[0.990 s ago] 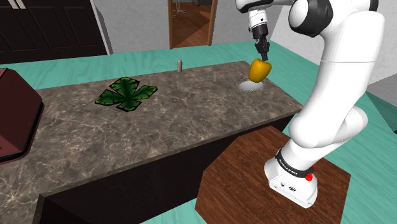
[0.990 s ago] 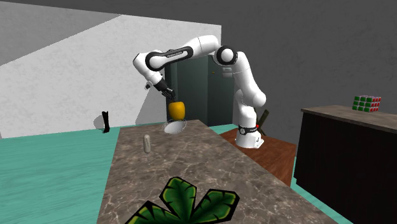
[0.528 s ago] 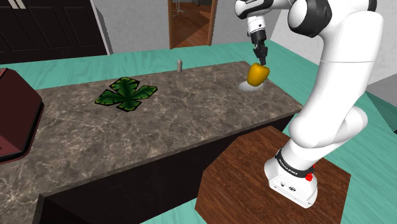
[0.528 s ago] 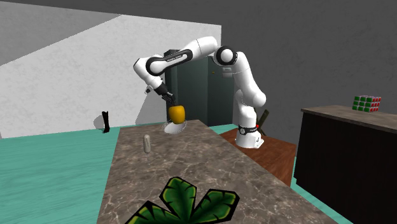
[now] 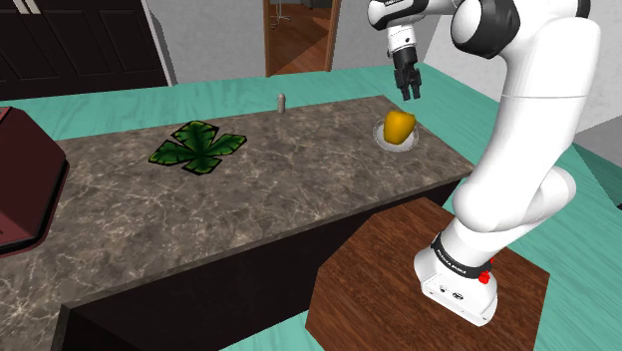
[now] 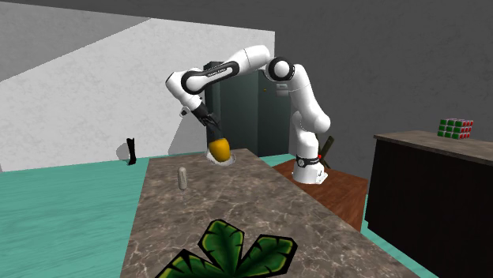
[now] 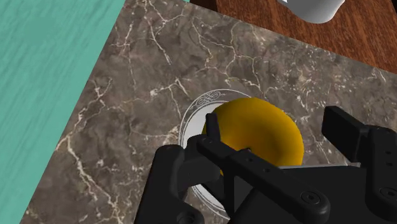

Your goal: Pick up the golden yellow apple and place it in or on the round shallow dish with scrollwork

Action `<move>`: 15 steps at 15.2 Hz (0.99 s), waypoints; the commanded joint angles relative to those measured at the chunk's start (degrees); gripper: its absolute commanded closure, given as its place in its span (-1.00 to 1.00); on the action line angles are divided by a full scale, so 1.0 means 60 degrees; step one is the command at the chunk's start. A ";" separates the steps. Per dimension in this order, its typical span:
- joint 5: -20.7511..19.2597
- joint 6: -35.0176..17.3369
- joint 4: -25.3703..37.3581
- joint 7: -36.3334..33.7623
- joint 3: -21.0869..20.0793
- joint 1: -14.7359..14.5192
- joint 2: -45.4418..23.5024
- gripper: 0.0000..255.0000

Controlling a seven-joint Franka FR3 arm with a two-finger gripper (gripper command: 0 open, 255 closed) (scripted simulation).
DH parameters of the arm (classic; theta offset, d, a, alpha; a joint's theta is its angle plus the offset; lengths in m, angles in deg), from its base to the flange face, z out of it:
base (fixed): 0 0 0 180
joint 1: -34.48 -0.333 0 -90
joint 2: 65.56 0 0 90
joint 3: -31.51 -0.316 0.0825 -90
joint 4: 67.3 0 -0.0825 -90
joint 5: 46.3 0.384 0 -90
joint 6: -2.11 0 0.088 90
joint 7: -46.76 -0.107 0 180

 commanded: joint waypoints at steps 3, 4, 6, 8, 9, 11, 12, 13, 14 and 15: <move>0.0000 0.0000 0.0000 0.0000 0.0000 0.0000 0.0000 -1.00; 0.0029 0.0373 0.0622 0.0052 -0.0008 0.0005 -0.0251 -1.00; 0.0085 0.1177 0.2017 0.0172 -0.0019 0.0033 -0.0843 -1.00; 0.0107 0.1525 0.2641 0.0227 -0.0022 0.0053 -0.1120 -1.00; 0.0107 0.1525 0.2641 0.0227 -0.0022 0.0053 -0.1120 -1.00; 0.0107 0.1524 0.2641 0.0227 -0.0022 0.0053 -0.1120 -1.00; 0.0107 0.1525 0.2641 0.0227 -0.0022 0.0053 -0.1120 -1.00; 0.0107 0.1525 0.2641 0.0227 -0.0022 0.0053 -0.1120 -1.00; 0.0107 0.1525 0.2641 0.0227 -0.0022 0.0053 -0.1120 -1.00; 0.0107 0.1525 0.2641 0.0227 -0.0022 0.0053 -0.1120 -1.00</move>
